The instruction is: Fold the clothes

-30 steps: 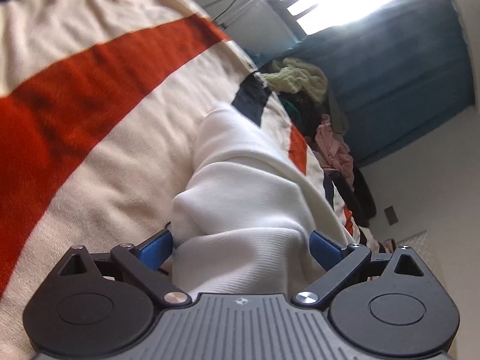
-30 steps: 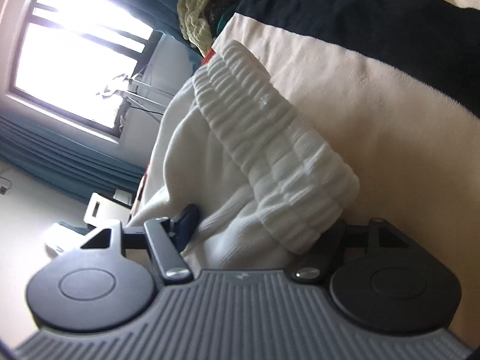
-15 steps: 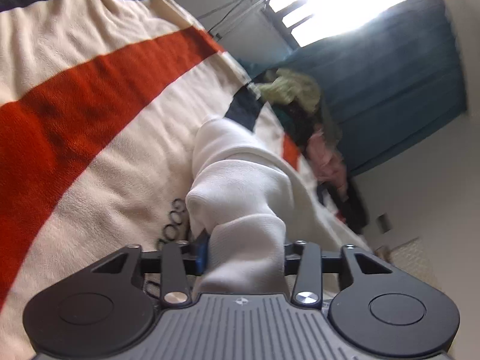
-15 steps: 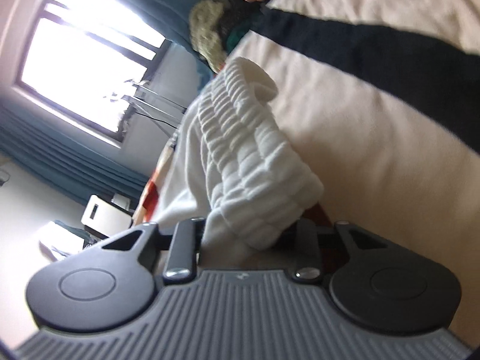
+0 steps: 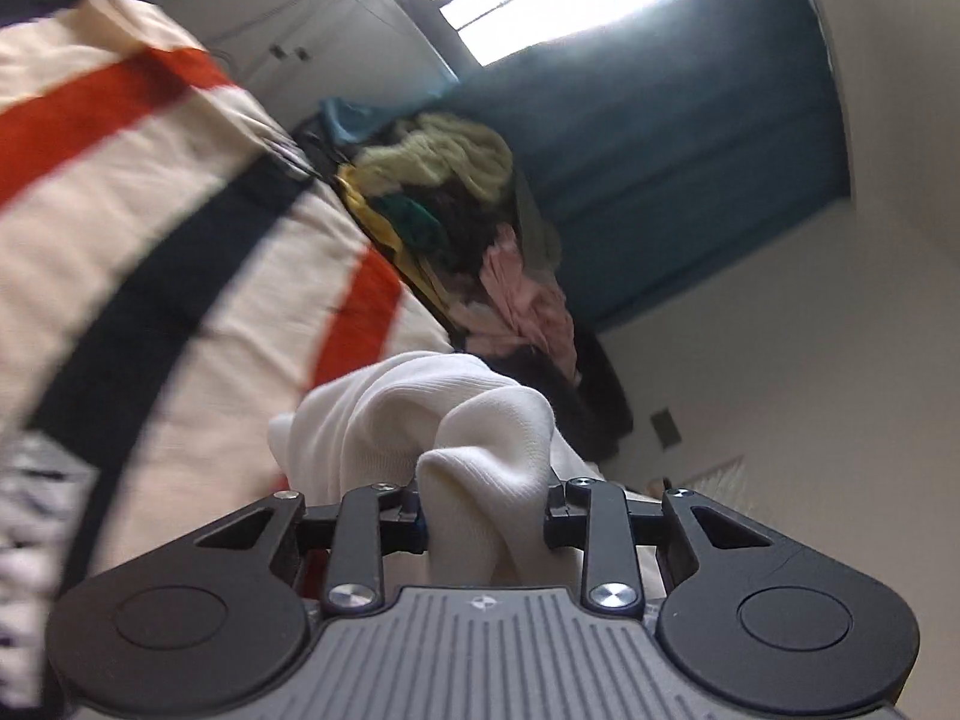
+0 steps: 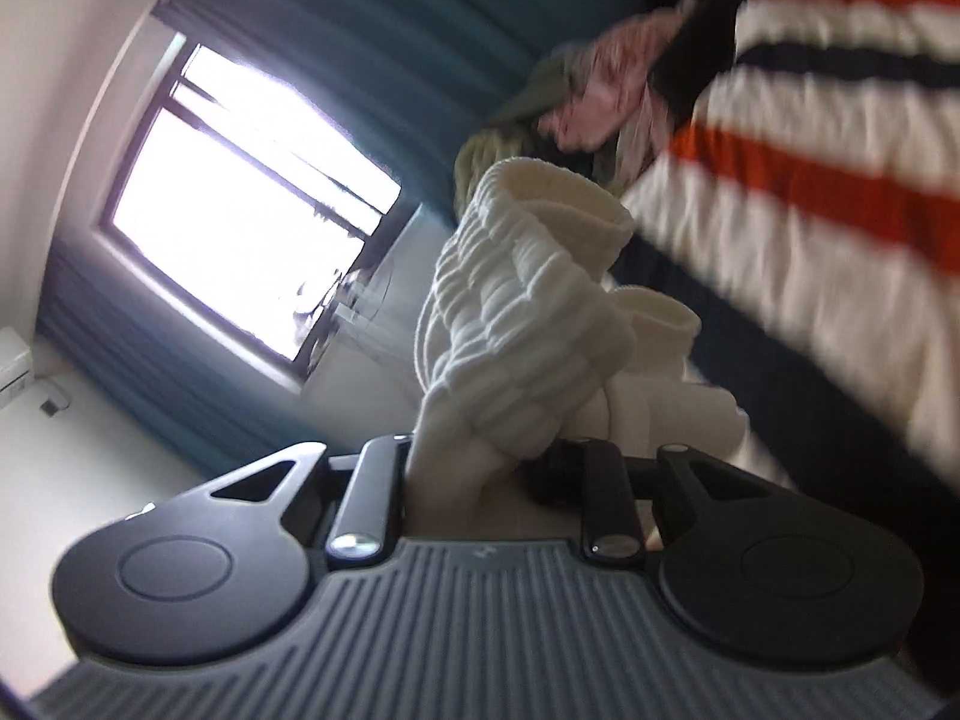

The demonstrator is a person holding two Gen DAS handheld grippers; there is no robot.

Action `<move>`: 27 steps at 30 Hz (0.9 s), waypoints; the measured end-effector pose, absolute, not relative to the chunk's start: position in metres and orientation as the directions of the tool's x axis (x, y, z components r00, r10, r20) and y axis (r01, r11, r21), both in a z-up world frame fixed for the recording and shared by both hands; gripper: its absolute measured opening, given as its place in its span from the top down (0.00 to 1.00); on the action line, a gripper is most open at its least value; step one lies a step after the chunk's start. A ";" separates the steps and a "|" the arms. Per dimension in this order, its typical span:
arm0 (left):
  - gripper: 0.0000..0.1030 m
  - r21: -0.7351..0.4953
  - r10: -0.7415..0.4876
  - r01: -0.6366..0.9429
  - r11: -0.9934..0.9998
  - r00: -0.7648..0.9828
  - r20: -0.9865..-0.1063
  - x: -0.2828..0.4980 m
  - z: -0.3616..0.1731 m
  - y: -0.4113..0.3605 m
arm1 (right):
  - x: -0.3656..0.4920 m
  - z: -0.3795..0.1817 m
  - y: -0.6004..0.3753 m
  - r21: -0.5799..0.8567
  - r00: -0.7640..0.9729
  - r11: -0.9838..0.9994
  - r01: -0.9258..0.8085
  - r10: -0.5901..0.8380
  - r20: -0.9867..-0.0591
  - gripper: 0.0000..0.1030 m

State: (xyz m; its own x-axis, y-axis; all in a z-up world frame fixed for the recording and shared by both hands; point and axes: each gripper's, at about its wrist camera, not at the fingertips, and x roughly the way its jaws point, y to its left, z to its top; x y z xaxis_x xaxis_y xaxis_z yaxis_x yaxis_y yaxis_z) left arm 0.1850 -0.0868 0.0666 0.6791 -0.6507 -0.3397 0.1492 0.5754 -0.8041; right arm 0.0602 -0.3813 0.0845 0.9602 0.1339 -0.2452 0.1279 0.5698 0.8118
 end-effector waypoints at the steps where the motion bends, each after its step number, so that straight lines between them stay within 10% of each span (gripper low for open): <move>1: 0.70 -0.801 -0.663 0.160 0.578 0.664 -0.345 0.198 0.072 -0.110 | 0.061 0.089 -0.401 0.826 0.964 0.548 0.134 0.120 -0.236 0.75; 12: 0.71 -0.704 -0.697 0.297 0.645 0.607 -0.382 0.358 0.060 -0.309 | 0.148 0.118 -0.552 0.746 0.971 0.624 0.231 -0.097 -0.220 0.75; 27: 0.58 -0.470 -0.719 0.544 0.695 0.530 -0.449 0.388 -0.096 -0.346 | 0.118 -0.081 -0.534 0.777 0.912 0.488 0.398 -0.119 -0.392 0.69</move>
